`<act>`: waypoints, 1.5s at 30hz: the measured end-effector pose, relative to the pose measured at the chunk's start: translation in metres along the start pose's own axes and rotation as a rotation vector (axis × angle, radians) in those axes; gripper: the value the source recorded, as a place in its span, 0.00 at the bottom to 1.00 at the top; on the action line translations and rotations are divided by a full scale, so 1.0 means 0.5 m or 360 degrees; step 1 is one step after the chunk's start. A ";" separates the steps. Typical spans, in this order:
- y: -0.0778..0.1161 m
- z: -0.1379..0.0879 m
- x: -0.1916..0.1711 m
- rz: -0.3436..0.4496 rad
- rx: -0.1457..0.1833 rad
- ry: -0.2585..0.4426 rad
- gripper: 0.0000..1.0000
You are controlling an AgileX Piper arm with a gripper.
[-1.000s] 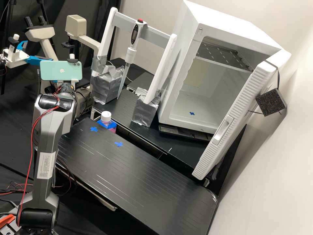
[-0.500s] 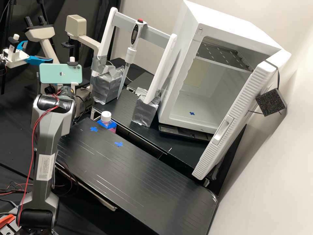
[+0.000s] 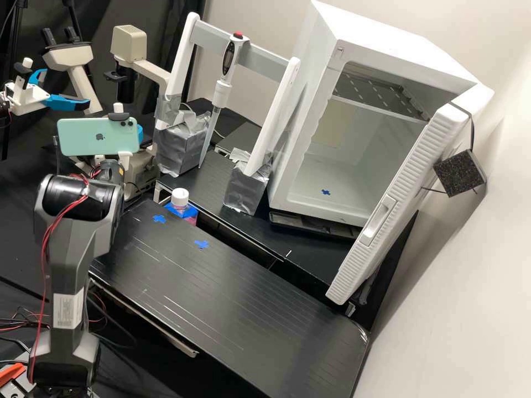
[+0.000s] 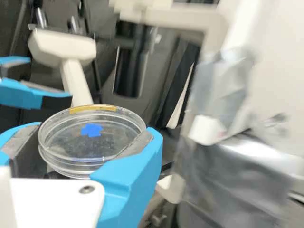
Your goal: Move the petri dish to the bench
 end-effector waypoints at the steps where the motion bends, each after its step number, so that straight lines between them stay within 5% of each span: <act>1: 0.002 0.004 -0.021 0.0022 0.0001 0.0000 0.00; 21: 0.042 0.121 -0.301 0.0332 0.0116 -0.0235 0.00; 29: 0.046 0.150 -0.337 0.0324 0.0083 -0.0337 0.00; 45: 0.061 0.234 -0.441 0.0382 0.0254 -0.0721 0.00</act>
